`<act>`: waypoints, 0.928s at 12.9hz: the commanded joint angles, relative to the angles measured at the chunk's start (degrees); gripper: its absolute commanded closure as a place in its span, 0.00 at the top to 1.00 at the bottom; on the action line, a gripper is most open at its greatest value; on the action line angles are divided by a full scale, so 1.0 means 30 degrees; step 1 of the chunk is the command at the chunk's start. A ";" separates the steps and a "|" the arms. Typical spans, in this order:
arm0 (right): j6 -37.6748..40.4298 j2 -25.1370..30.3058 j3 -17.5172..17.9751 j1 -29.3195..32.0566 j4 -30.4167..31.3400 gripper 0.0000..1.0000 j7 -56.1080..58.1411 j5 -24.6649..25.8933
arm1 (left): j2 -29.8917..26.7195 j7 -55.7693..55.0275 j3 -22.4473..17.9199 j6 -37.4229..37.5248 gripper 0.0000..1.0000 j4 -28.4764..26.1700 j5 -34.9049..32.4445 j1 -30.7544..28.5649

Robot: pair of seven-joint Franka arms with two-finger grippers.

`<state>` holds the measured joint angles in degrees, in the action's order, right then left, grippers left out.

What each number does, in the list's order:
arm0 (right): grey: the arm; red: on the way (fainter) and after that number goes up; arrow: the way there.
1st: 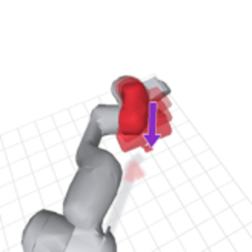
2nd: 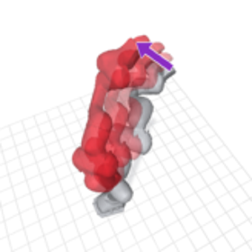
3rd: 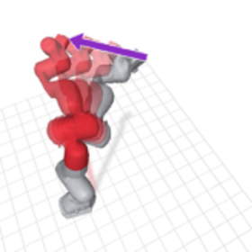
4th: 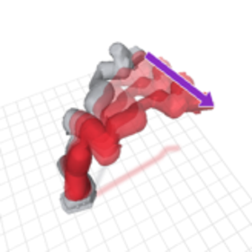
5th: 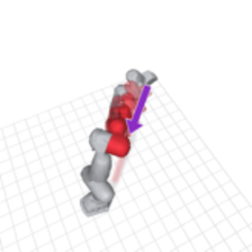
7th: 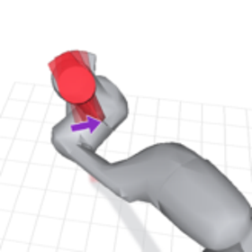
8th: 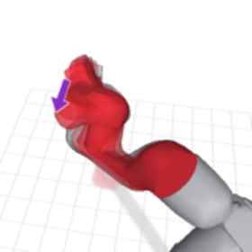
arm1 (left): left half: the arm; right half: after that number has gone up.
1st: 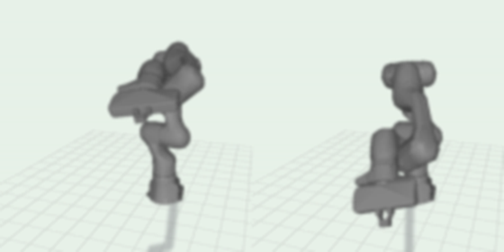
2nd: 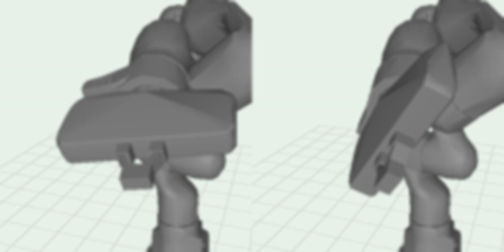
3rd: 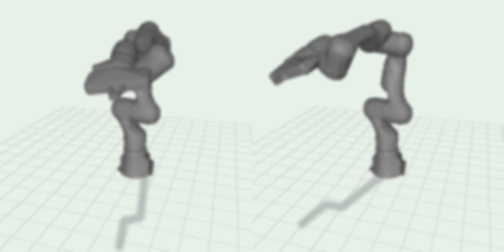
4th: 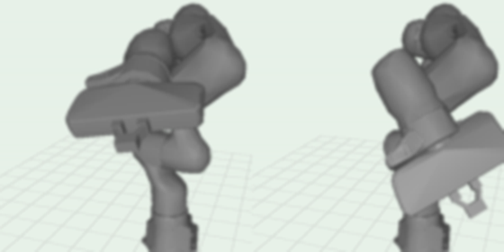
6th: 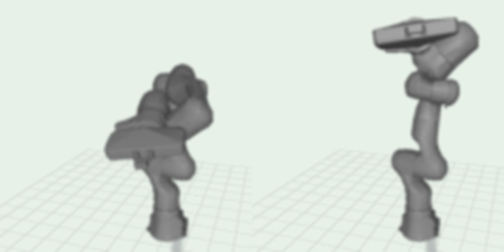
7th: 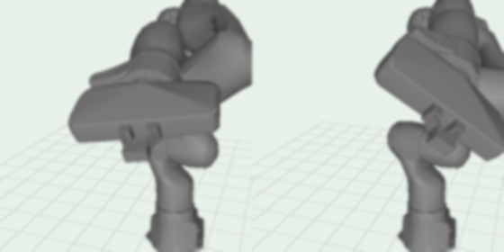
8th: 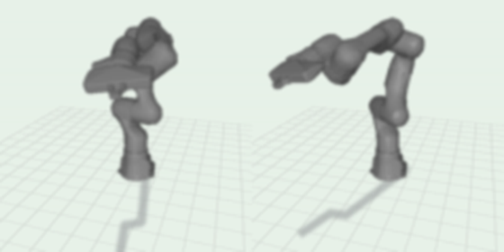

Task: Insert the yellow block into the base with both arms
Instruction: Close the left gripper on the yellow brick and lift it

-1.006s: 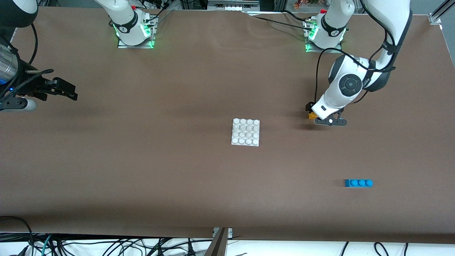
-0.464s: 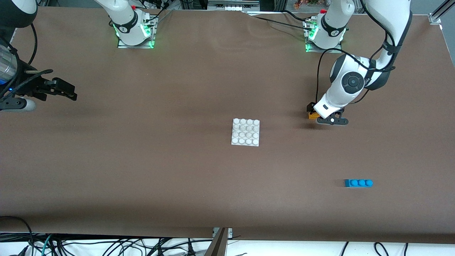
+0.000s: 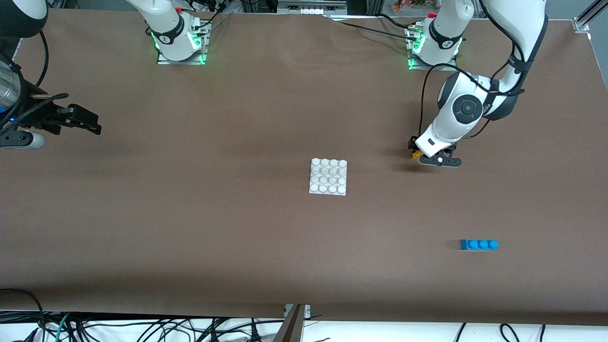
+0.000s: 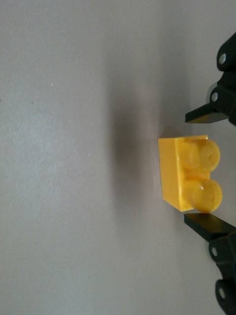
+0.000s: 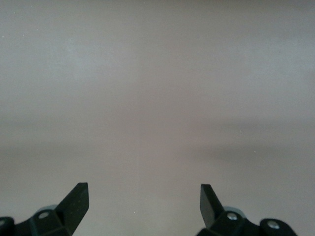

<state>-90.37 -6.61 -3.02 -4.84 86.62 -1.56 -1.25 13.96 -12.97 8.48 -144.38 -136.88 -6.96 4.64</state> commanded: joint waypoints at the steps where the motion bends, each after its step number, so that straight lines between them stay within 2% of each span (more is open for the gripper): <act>1: 0.0125 -0.0022 0.0039 0.0148 -0.0132 1.00 0.0258 0.0065 | -0.0143 0.0163 0.0074 -0.0302 0.81 -0.0222 -0.0259 -0.0110; 6: 0.0212 -0.0022 0.0009 0.0177 -0.0074 1.00 0.0258 0.0065 | -0.0114 0.0163 0.0074 -0.0302 0.81 -0.0222 -0.0259 -0.0139; 8: 0.0213 -0.0022 -0.0049 0.0177 -0.0045 1.00 0.0287 0.0065 | 0.0002 0.0163 0.0074 -0.0302 0.71 -0.0222 -0.0259 -0.0169; 11: 0.0242 -0.0022 -0.0049 0.0177 -0.0074 1.00 0.0258 0.0065 | 0.0237 0.0192 0.0074 -0.0360 0.69 -0.0222 -0.0259 -0.0344; 12: 0.0242 -0.0022 -0.0049 0.0148 -0.0074 1.00 0.0258 0.0065 | 0.0209 0.0192 0.0074 -0.0360 0.62 -0.0222 -0.0259 -0.0374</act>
<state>-90.37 -6.89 -3.28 -4.70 86.62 -1.56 -1.25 14.65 -12.97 8.43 -144.45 -137.00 -6.96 4.33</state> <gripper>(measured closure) 0.000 0.300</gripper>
